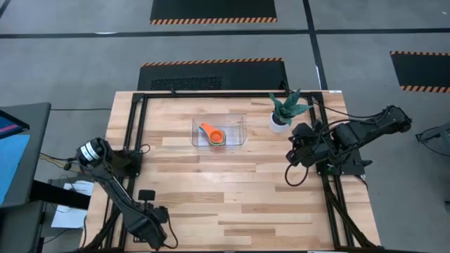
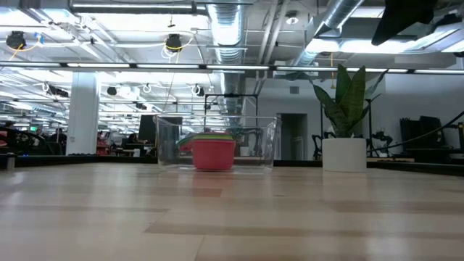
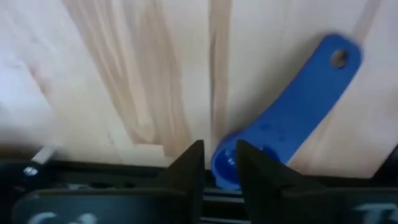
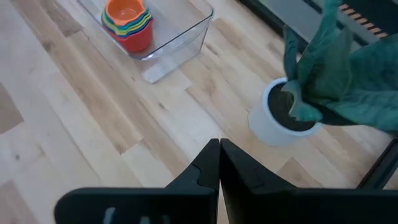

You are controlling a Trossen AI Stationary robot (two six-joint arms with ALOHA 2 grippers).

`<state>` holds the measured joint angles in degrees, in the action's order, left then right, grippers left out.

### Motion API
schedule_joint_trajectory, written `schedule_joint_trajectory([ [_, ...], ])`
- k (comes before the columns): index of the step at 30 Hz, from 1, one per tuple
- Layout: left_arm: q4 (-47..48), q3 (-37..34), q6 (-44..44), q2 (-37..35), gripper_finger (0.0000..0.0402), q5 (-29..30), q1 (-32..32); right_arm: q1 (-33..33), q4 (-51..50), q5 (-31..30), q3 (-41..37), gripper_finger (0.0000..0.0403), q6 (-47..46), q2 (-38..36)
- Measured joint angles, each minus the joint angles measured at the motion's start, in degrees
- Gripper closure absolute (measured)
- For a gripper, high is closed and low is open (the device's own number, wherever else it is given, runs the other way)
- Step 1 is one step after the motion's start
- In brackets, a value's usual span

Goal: Nest measuring cups in basket
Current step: Stack the blue measuring cup on top of the orange measuring cup in the transparent bin

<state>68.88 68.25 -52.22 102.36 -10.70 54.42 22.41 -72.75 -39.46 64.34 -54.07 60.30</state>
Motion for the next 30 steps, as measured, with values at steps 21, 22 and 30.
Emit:
schedule_joint_trajectory([
  [21, -7.85, -7.40, 3.89, -0.26, 0.0255, -4.13, 7.07, 0.02, 0.11, 2.03, 0.00, 0.0369, 0.02, 0.02],
  [22, -9.29, -8.63, 4.00, -0.26, 0.0255, -5.63, 7.03, 0.04, 0.11, 2.05, 0.00, 0.0369, 0.02, 0.02],
  [30, -10.69, -12.73, 5.55, -0.26, 0.0255, -3.61, 4.54, 0.07, 0.17, 2.16, 0.00, 0.0369, 0.05, 0.02],
])
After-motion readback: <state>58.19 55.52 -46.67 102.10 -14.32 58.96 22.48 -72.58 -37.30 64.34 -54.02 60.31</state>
